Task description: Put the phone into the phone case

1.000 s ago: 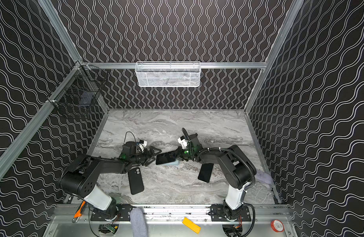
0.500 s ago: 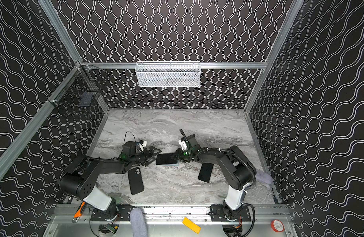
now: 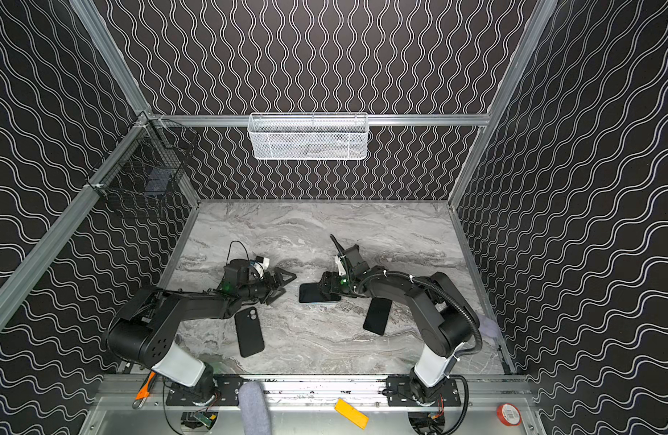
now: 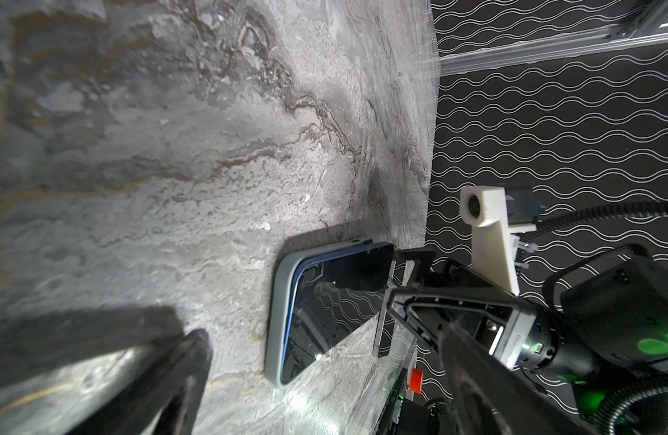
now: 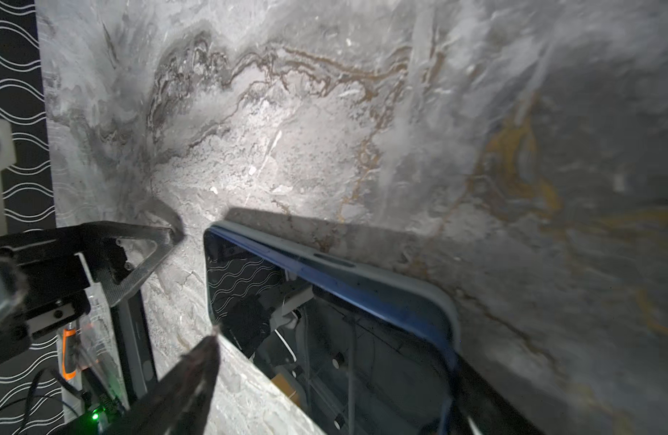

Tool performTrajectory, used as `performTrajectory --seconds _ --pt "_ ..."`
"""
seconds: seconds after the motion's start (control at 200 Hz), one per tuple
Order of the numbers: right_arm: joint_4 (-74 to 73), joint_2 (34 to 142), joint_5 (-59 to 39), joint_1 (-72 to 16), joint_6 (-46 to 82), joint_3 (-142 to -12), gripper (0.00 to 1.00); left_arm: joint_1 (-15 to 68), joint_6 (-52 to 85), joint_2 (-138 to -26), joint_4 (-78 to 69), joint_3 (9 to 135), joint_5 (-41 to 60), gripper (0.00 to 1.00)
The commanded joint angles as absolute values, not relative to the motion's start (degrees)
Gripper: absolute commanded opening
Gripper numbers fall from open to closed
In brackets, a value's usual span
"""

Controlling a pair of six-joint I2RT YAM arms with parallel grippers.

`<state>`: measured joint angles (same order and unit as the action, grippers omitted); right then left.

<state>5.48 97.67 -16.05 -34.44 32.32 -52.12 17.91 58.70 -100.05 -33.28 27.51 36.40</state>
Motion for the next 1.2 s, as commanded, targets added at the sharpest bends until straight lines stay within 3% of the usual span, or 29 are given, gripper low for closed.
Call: performTrajectory --seconds 0.0,0.405,0.866,1.196 --pt "8.5 96.5 -14.7 -34.5 31.5 -53.1 0.91 18.1 58.6 -99.7 -34.0 28.1 36.6 0.98" --pt "14.3 94.4 -7.3 -34.6 32.6 -53.9 0.95 18.6 58.1 -98.9 -33.1 28.3 37.0 0.99" --pt "-3.7 90.6 -30.8 -28.1 36.8 -40.0 0.95 21.9 59.4 -100.6 -35.4 28.0 39.2 0.99" --pt "-11.3 95.1 -37.0 -26.5 38.4 -37.8 0.95 23.4 59.9 -103.3 -36.7 28.7 38.4 0.99"
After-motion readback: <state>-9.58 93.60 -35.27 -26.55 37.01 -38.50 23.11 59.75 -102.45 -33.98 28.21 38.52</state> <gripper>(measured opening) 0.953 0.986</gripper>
